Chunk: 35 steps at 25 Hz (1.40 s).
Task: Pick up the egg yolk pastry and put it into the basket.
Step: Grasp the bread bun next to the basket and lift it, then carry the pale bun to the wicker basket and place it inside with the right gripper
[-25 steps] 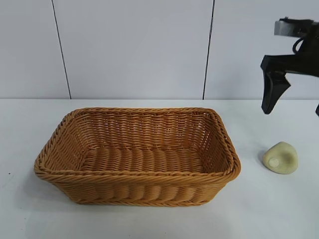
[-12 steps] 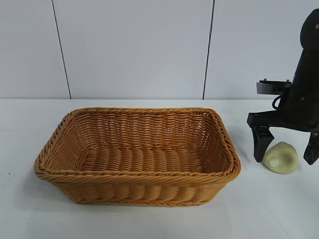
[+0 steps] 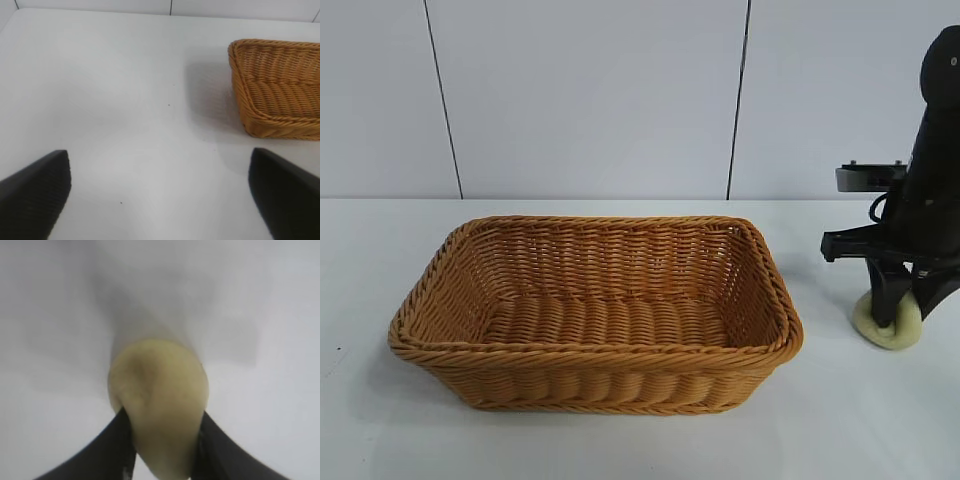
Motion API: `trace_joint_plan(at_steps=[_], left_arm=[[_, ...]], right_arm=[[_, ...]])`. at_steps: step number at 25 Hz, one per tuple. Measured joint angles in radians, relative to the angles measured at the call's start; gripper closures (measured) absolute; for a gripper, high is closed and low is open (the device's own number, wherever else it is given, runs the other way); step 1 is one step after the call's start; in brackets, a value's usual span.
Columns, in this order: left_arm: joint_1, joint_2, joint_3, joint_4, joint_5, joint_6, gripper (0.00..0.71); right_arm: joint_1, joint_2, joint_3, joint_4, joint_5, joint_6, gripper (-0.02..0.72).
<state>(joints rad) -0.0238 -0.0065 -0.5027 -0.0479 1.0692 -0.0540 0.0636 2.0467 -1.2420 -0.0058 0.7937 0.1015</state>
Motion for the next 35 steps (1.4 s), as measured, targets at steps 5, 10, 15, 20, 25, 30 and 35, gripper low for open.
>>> trace_joint_plan(at_steps=[5, 10, 15, 20, 25, 30, 35], left_arm=[[0.000, 0.000, 0.001, 0.000, 0.000, 0.000, 0.018], [0.000, 0.000, 0.001, 0.000, 0.000, 0.000, 0.018], [0.000, 0.000, 0.001, 0.000, 0.000, 0.000, 0.018], [0.000, 0.000, 0.001, 0.000, 0.000, 0.000, 0.018], [0.000, 0.000, 0.001, 0.000, 0.000, 0.000, 0.018], [0.000, 0.000, 0.001, 0.000, 0.000, 0.000, 0.018], [0.000, 0.000, 0.001, 0.000, 0.000, 0.000, 0.018]], right_arm=[[0.000, 0.000, -0.013, -0.005, 0.031, 0.000, 0.564], [0.000, -0.055, -0.105, -0.007, 0.156, 0.000, 0.564], [0.000, -0.143, -0.250, -0.007, 0.292, -0.005, 0.564], [0.021, -0.165, -0.355, -0.008, 0.373, -0.014, 0.564], [0.121, -0.165, -0.379, 0.006, 0.394, -0.015, 0.564], [0.259, -0.165, -0.380, 0.046, 0.394, -0.015, 0.564], [0.402, -0.165, -0.380, 0.068, 0.373, 0.001, 0.564]])
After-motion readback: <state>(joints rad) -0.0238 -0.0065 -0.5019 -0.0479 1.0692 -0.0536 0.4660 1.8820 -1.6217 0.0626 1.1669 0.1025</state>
